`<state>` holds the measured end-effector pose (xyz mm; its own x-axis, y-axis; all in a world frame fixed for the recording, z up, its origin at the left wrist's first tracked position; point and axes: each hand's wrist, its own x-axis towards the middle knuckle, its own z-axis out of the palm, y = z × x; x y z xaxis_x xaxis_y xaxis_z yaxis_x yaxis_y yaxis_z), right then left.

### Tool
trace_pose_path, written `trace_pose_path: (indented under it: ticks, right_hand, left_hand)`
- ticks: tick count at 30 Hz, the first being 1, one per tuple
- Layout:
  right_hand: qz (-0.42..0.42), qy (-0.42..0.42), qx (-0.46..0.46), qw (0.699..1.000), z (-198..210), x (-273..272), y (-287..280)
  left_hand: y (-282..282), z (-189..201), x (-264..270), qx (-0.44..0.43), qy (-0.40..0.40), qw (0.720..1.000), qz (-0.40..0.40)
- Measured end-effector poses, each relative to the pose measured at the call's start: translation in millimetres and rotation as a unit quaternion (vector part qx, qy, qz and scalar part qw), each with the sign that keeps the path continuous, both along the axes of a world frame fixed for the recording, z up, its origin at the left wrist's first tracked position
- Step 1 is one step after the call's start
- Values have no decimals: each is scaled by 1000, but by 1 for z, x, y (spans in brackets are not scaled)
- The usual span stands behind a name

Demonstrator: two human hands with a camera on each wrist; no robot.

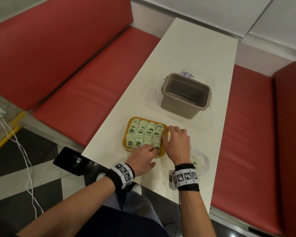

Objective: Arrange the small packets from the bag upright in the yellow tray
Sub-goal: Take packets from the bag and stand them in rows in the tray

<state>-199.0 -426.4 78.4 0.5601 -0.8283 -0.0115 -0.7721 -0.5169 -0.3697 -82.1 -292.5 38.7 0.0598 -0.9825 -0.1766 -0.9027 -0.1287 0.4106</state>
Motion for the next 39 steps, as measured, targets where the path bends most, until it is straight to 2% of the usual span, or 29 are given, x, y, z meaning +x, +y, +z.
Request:
trace_pose_path:
  ticks: [2, 4, 7, 9, 11, 13, 16, 19, 22, 25, 27, 32, 35, 39]
  right_hand:
    - [-50, -78, 29, 995, 14, -26, -1]
    - [-98, -102, 60, 988, 27, -59, -3]
    - [-143, -44, 81, 985, 31, -104, -7]
    - [-123, 30, 91, 988, 20, -117, -7]
    - [-48, 103, 116, 987, 1, -117, -2]
    - [26, 173, 139, 975, -19, -115, 8]
    - [43, 223, 149, 962, -37, -120, 12]
    - [22, 230, 157, 960, -44, -126, 3]
    - [12, 245, 143, 959, -48, -127, -2]
    - [-25, 257, 138, 956, -49, -125, 0]
    - [-29, 269, 123, 955, -47, -124, 1]
    - [-30, 259, 191, 946, -43, -124, -3]
    - [-6, 243, 194, 950, -36, -126, -6]
    - [-1, 213, 155, 965, -37, -132, -6]
  left_hand:
    - [6, 8, 1, -54, 45, 997, 14]
    - [11, 18, -3, -115, 80, 990, 23]
    - [9, 27, -20, -192, 95, 977, -7]
    - [3, 20, -40, -211, 74, 972, -68]
    - [-6, 6, -60, -192, 40, 971, -136]
    - [-12, -9, -77, -127, -7, 973, -191]
    - [-9, -23, -87, -46, -72, 972, -219]
    - [-3, -34, -90, -39, -126, 965, -227]
    - [-3, -33, -96, -27, -140, 970, -197]
    - [-5, -24, -102, 0, -120, 980, -161]
    - [-7, -22, -105, 21, -119, 979, -167]
    - [-8, -17, -114, 58, -123, 976, -167]
    - [-10, -14, -116, 80, -135, 974, -166]
    - [-8, -17, -116, 98, -120, 974, -165]
